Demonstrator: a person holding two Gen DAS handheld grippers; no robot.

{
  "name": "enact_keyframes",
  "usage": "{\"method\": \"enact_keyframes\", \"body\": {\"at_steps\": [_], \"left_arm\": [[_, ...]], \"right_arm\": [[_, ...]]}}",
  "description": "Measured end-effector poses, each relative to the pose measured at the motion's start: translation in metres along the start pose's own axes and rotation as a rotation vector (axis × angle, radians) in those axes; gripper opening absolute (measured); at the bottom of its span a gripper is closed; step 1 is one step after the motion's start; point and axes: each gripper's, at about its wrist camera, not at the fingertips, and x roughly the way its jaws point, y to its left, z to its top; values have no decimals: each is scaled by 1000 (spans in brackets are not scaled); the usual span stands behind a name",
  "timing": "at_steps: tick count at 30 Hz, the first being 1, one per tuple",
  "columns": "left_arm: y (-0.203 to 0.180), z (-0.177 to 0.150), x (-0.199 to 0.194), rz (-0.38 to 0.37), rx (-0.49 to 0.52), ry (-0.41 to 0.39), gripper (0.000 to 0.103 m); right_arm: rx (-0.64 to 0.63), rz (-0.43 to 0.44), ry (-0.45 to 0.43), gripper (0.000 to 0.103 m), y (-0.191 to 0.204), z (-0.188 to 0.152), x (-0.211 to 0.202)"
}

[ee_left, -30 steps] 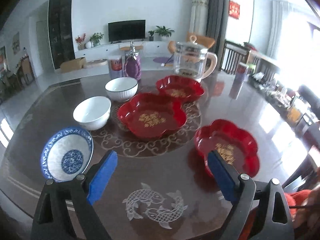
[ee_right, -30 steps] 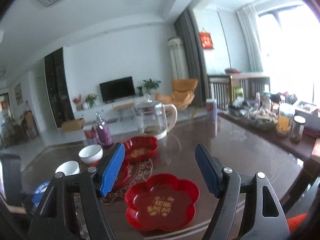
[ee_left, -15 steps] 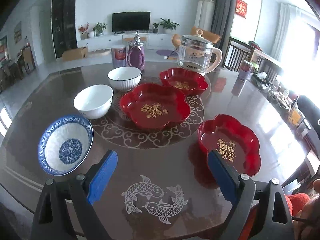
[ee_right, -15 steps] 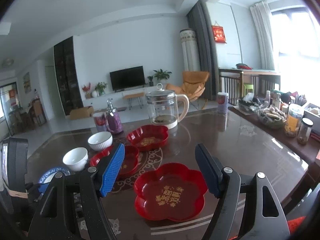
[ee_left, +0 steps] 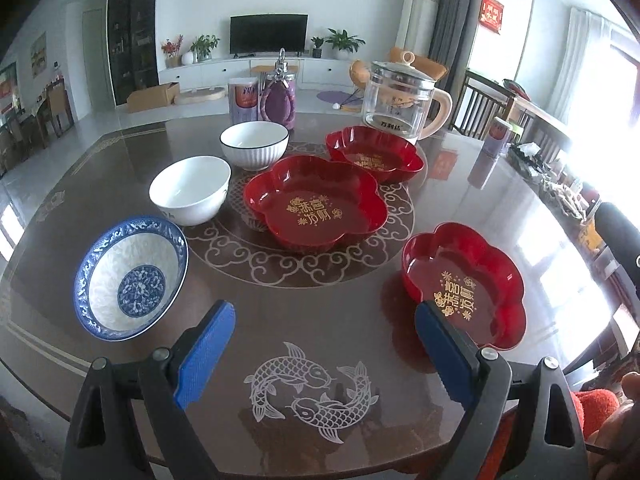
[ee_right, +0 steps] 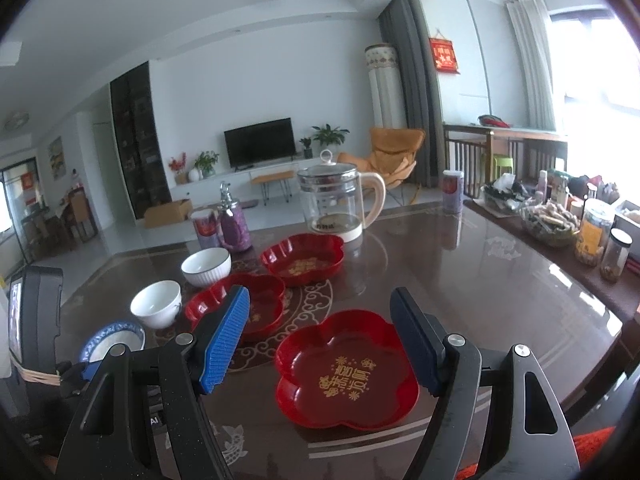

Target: Organize plates and bowls

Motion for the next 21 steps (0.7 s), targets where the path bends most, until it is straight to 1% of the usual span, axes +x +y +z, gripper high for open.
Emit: {"method": "enact_keyframes", "body": {"at_steps": [9,21], "left_arm": [[-2,0,-1,0,2,-1,91],[0,-3,4,8,-1,19,91]], "right_arm": [[0,0,0,76,1,0,-1],[-2,5,18,76,1,-2,-1]]}}
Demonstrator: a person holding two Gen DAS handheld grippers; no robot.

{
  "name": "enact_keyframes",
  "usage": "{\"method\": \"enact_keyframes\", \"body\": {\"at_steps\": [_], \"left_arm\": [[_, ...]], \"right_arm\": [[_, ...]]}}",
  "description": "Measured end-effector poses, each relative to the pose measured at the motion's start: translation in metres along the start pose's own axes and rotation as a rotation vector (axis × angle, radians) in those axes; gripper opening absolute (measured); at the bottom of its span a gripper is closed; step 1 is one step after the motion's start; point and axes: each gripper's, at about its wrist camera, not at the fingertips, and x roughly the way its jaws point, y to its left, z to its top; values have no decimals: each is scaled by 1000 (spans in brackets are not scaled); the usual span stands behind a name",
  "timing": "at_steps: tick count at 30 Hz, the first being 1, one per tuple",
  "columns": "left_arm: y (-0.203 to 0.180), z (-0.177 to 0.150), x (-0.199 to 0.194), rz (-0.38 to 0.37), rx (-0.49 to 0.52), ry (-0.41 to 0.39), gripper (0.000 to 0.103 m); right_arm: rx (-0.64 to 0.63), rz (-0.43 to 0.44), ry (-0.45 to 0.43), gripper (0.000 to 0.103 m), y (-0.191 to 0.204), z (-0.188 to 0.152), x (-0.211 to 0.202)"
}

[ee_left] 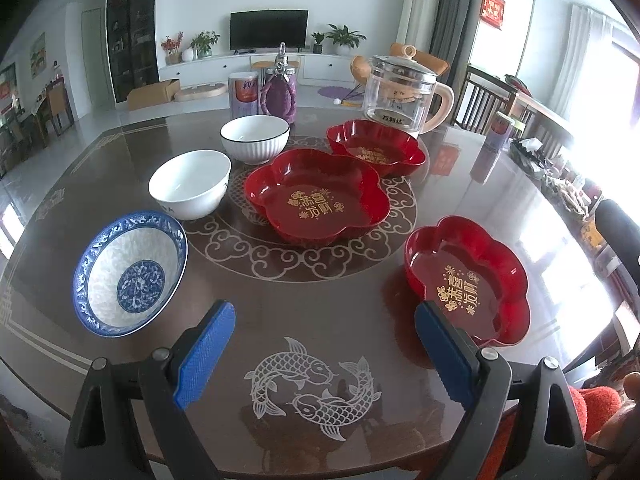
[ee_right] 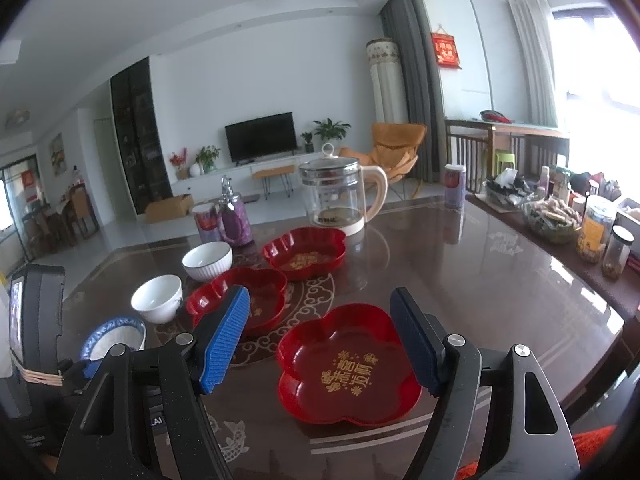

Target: Organize plates and bowls

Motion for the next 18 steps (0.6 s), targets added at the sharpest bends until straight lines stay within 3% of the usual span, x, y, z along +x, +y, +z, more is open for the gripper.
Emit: {"method": "enact_keyframes", "body": {"at_steps": [18], "left_arm": [[1,-2,2,10,4,-2,91]], "right_arm": [[-10,6,18,76,1,-1,4]]}}
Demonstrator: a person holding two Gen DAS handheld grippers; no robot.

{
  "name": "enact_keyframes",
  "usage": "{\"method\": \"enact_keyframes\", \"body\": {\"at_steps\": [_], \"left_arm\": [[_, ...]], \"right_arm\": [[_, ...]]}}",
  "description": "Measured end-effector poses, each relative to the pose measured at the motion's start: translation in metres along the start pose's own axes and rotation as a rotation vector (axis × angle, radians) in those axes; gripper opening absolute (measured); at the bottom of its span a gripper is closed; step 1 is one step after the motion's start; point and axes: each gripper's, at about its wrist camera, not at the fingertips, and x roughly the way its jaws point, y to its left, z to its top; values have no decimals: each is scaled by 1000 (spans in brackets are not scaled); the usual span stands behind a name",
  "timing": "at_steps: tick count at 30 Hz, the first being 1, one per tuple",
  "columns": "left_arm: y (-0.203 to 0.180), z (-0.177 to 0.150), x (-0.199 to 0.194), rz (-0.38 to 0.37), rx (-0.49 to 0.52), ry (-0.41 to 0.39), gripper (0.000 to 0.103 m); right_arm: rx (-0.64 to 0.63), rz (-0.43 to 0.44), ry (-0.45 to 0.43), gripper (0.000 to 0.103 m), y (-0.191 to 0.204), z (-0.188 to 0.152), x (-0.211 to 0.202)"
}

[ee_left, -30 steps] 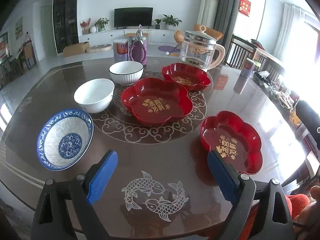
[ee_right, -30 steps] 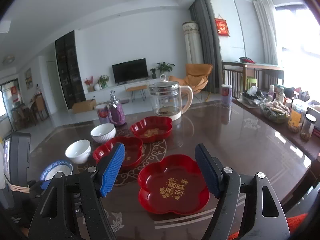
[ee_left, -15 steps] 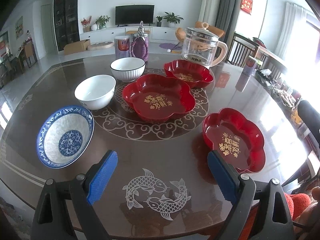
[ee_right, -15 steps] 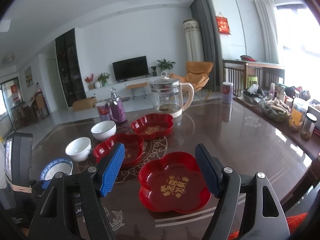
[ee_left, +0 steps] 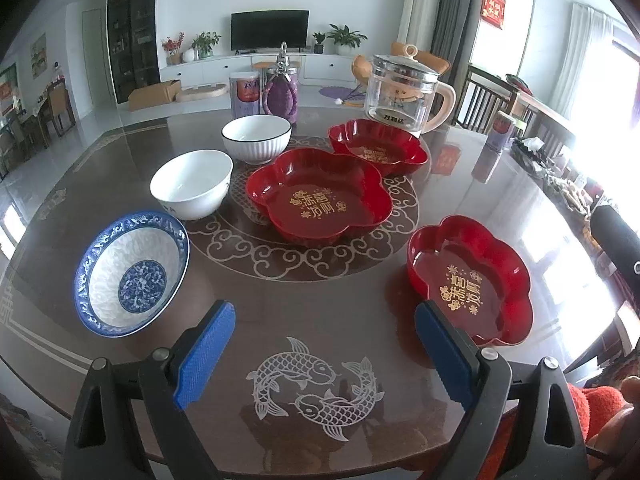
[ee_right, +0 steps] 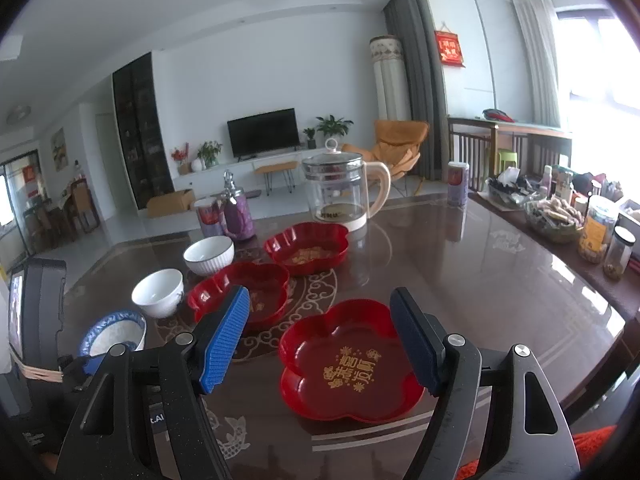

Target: Organize plates and bowls

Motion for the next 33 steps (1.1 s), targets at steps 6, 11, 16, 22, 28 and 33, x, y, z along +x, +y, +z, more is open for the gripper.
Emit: {"method": "enact_keyframes", "body": {"at_steps": [6,11,16,22,28,33], "left_arm": [[6,7,-6,27,7,-27,91],[27,15,-4,66,-26,-49,91],[39,19,6,119,-32,-25,91],[43,19,16,156,-16,-1,91],[46,24,28,168,8,24,91],[76,72,66,-101,-131,205,91]], "right_arm": [[11,-12,12,76,-5,-3,3],[26,-25,42,76,-7,-7,9],[2,-21,59,76,-1,-10,12],[-16,-14,93,76,3,-14,19],[-48,-9,125,76,10,-17,26],[-64,65,203,76,2,9,57]]}}
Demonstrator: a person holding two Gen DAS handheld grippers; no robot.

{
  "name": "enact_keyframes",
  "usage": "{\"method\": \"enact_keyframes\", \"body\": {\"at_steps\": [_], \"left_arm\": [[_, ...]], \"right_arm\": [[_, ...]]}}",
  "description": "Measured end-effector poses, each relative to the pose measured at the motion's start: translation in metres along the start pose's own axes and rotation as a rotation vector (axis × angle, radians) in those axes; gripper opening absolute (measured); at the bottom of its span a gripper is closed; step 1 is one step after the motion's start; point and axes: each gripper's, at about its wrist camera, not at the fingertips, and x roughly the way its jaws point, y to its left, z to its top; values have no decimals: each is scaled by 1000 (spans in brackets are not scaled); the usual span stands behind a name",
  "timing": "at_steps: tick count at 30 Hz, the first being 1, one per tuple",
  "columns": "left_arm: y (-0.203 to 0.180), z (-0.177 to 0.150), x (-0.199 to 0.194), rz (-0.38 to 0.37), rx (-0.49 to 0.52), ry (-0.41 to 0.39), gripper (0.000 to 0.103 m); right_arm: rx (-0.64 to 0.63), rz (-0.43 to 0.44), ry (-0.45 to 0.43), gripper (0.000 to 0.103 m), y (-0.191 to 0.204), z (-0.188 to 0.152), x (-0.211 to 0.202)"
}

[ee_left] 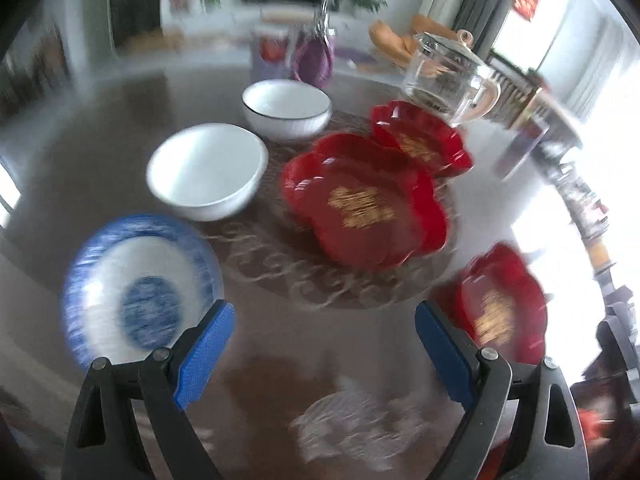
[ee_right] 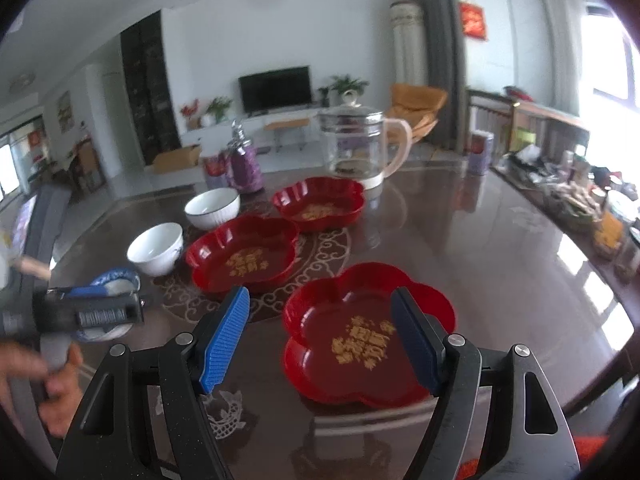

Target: Organize plates and bowls

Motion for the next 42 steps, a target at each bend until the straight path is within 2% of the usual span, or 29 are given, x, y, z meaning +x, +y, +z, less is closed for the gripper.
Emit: {"method": "enact_keyframes", "body": {"at_steps": [1,2,4,5,7,10,14,19,24,27,28,29,30,31,34,37,42], "left_arm": [[3,13,6,-2,-11,14,91],[4,28,13,24,-9,23,91],[2,44,22,66,10,34,91],[-1,51,28,80,17,47,91],[-6,61,40,82,29,83,91],[-9,66,64,123,24,138,91],[-6,64,86,126,-19,182,84],[-9,59,105,121,-32,214,73],[-12,55,113,115,-44,224,58],[-11,55,118,107,-52,231,41],[-11,55,120,103,-54,233,31],[-11,54,121,104,-55,236,23],[-11,53,122,104,-55,235,20],[-11,52,122,101,-55,224,19],[-11,50,118,91,-49,202,17],[-11,45,93,100,-8,145,17],[-26,33,33,60,44,34,16]], "right_arm": [[-6,12,26,76,-3,9,8],[-6,33,97,76,-9,26,27],[31,71,222,76,-18,50,60],[54,101,255,76,-22,57,71],[77,145,375,76,-24,74,110],[91,203,516,76,-21,79,157],[138,188,611,75,-18,66,207],[136,191,643,72,-10,51,234],[118,202,648,46,-2,40,247],[120,195,625,37,-1,40,255],[122,196,619,33,-1,41,257],[123,199,612,25,0,40,258],[119,204,607,15,1,38,260],[115,203,602,12,2,37,262],[97,198,568,10,7,35,260],[105,228,532,10,6,37,241],[117,297,440,10,0,49,178]]}}
